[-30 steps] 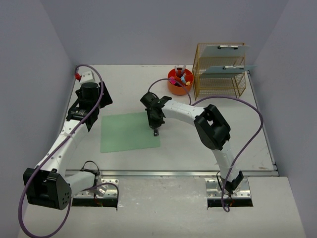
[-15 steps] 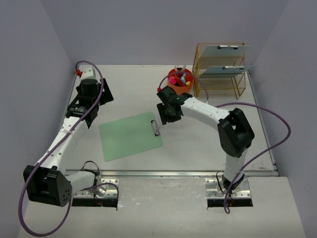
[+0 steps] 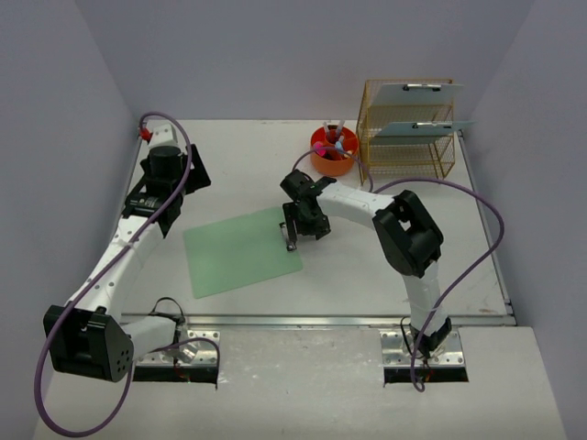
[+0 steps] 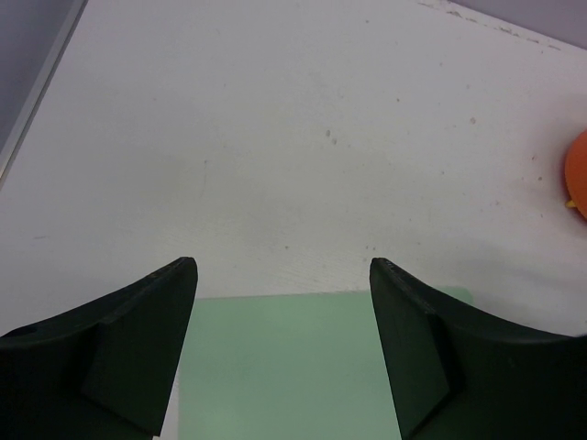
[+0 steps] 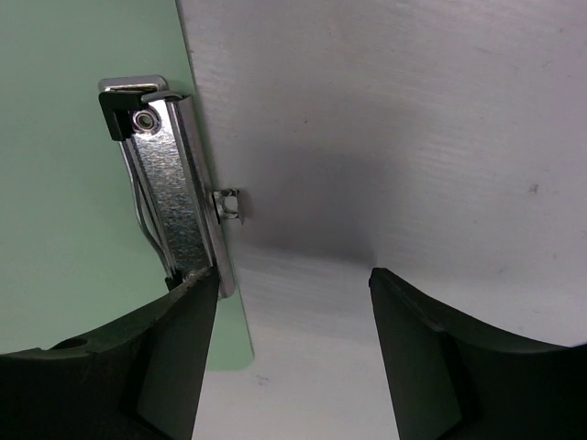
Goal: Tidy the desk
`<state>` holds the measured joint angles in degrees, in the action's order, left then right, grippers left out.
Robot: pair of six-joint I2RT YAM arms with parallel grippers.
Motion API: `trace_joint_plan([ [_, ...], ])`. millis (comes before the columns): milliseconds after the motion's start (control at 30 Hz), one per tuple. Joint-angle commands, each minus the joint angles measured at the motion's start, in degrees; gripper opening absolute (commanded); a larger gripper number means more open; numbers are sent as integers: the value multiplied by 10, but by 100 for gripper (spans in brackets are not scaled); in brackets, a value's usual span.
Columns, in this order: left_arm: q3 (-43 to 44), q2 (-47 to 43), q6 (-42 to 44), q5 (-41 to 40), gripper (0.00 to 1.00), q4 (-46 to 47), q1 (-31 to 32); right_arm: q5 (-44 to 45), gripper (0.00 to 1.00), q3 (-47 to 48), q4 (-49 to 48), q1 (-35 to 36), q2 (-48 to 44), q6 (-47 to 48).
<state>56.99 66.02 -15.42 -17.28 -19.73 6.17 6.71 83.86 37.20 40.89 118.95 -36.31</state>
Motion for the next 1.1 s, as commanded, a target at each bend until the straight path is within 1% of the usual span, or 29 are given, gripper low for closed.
trace_joint_plan([
  [0,-10,1,-1,2,75,31,-7,3,68,57,0,16,24,-21],
  [167,-16,5,-1,2,75,34,-8,0,69,70,-9,21,50,-16],
  [300,-24,5,1,6,75,38,-11,-22,72,69,-17,25,58,-20],
  [367,-28,5,2,11,75,40,-13,-27,72,73,-20,27,63,-21],
  [467,-31,6,4,15,74,42,-16,-40,65,74,-23,27,65,-18],
  [700,-36,5,7,19,74,43,-18,-39,63,43,-22,21,46,-5],
  [800,-37,5,7,21,74,43,-18,-51,65,35,-25,14,38,-1],
  [900,-41,5,6,26,74,43,-18,-79,69,37,-36,12,37,1],
  [967,-41,5,6,29,74,44,-18,-109,70,37,-45,10,37,0],
  [1067,-39,5,8,30,74,44,-18,-124,69,37,-53,10,40,3],
])
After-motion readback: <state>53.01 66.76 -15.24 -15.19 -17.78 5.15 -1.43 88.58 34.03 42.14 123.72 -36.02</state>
